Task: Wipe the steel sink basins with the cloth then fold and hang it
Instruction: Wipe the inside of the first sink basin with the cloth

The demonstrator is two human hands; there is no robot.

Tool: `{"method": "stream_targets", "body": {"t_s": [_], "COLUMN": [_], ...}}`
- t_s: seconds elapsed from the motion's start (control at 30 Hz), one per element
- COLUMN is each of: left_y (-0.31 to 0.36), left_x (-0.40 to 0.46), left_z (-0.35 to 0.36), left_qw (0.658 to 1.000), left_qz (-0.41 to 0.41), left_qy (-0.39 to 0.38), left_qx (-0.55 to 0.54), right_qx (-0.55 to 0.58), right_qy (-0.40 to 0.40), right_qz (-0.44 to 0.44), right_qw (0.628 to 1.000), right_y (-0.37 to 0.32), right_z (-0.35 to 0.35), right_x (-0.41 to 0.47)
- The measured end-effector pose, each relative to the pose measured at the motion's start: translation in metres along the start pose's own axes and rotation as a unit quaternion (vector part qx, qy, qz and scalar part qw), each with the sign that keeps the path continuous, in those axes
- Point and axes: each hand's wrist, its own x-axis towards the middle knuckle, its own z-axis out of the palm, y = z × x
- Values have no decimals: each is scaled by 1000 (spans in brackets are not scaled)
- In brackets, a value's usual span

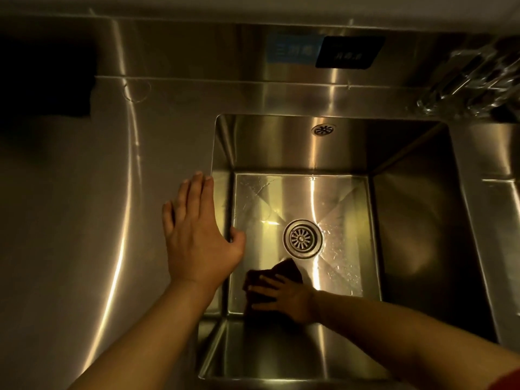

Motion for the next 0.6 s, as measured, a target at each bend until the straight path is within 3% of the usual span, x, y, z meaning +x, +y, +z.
{"method": "stream_targets", "body": {"t_s": [0.1,0.2,0.4,0.6], "left_y": [-1,0,-2,0], "left_x": [0,0,2,1], "left_z": [0,0,0,-1], "left_qw": [1000,1000,1000,1000], "left_qz": [-1,-2,6,0], "left_qy": [3,5,-1,-3], "left_qx": [-6,-5,-13,-1], "right_qx": [-43,-87,-3,164], "right_qy": [-15,23,150,270], "right_qz": [-48,-30,165,334], "right_qw": [998,996,975,888], "right_y": [21,43,92,106], "right_z": [-17,-39,-114,-159], "right_x": [-3,9,52,91]}}
